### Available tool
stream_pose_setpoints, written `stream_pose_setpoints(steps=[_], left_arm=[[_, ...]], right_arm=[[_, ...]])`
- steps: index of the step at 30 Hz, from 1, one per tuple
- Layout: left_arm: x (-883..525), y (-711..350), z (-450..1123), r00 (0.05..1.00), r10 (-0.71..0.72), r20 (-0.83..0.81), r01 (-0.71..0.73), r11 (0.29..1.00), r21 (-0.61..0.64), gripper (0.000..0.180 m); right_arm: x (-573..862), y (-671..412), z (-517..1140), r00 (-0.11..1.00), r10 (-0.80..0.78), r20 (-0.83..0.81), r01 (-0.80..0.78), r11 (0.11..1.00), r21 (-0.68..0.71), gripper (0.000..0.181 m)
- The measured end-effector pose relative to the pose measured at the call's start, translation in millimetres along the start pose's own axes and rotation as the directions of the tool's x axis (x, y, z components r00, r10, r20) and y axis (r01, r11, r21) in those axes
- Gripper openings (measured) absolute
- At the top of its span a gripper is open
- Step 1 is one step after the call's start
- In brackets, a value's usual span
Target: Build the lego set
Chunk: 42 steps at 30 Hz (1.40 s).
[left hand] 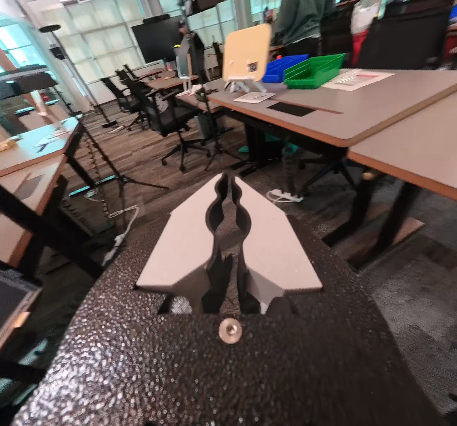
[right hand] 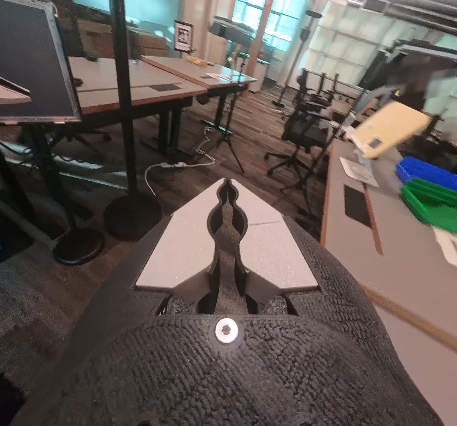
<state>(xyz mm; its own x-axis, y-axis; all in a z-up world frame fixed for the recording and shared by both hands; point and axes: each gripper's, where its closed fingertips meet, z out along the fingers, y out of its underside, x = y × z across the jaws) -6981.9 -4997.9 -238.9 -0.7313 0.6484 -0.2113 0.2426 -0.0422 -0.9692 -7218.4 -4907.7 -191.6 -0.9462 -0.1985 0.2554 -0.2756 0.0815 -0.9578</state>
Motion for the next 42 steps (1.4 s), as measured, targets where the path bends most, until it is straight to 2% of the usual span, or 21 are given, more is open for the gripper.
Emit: stream_pose_setpoints(steps=[2, 5, 7, 11, 13, 17, 21, 24, 28, 31, 35, 38, 42], left_arm=[[-36, 11, 34, 0.998, -0.002, 0.063, 0.004, 0.999, -0.041, 0.012], [-89, 38, 79, 0.987, -0.054, 0.154, 0.071, 0.992, -0.106, 0.048], [-126, 60, 105, 0.975, -0.068, 0.212, 0.1, 0.985, -0.144, 0.058], [-205, 93, 169, 0.946, -0.079, 0.315, 0.133, 0.979, -0.156, 0.058], [-246, 101, 213, 0.94, -0.079, 0.333, 0.133, 0.981, -0.144, 0.051], [-325, 93, 320, 0.954, 0.032, 0.299, 0.047, 0.967, -0.252, 0.051], [-387, 53, 453, 0.979, 0.103, 0.177, -0.072, 0.982, -0.176, 0.048], [-424, 20, 552, 0.984, 0.108, 0.143, -0.101, 0.993, -0.057, 0.048], [-479, -10, 677, 0.983, 0.027, 0.18, -0.042, 0.996, 0.084, 0.047], [-514, -15, 764, 0.986, -0.038, 0.165, 0.015, 0.99, 0.14, 0.046], [-578, -14, 877, 0.98, -0.011, 0.198, -0.001, 0.998, 0.062, 0.045], [-626, -27, 941, 0.976, -0.035, 0.213, 0.017, 0.996, 0.086, 0.046], [-697, -12, 1015, 0.963, -0.064, 0.261, 0.06, 0.998, 0.02, 0.055]], right_arm=[[14, -8, 67, 0.997, -0.006, 0.074, 0.004, 1.0, 0.018, 0.0], [20, -20, 169, 0.979, -0.001, 0.202, -0.012, 0.998, 0.062, 0.002], [19, -27, 240, 0.962, -0.019, 0.272, -0.005, 0.996, 0.088, 0.002], [22, -38, 380, 0.942, -0.065, 0.33, 0.015, 0.989, 0.15, 0.005], [28, -41, 447, 0.933, -0.074, 0.351, 0.021, 0.988, 0.152, 0.005], [49, -62, 566, 0.914, -0.041, 0.403, -0.002, 0.995, 0.105, 0.01], [104, -73, 663, 0.944, -0.096, 0.316, 0.061, 0.991, 0.119, 0.01], [154, -62, 723, 0.965, -0.096, 0.245, 0.078, 0.993, 0.084, 0.011], [239, -45, 816, 0.987, -0.103, 0.12, 0.099, 0.994, 0.034, 0.01], [305, -52, 895, 0.995, -0.09, 0.035, 0.087, 0.993, 0.074, 0.01], [382, -67, 1015, 0.998, -0.069, -0.004, 0.069, 0.993, 0.095, 0.012], [424, -87, 1100, 0.998, -0.061, -0.007, 0.061, 0.989, 0.135, 0.014], [453, -108, 1210, 0.997, -0.073, 0.018, 0.068, 0.981, 0.181, 0.019]])
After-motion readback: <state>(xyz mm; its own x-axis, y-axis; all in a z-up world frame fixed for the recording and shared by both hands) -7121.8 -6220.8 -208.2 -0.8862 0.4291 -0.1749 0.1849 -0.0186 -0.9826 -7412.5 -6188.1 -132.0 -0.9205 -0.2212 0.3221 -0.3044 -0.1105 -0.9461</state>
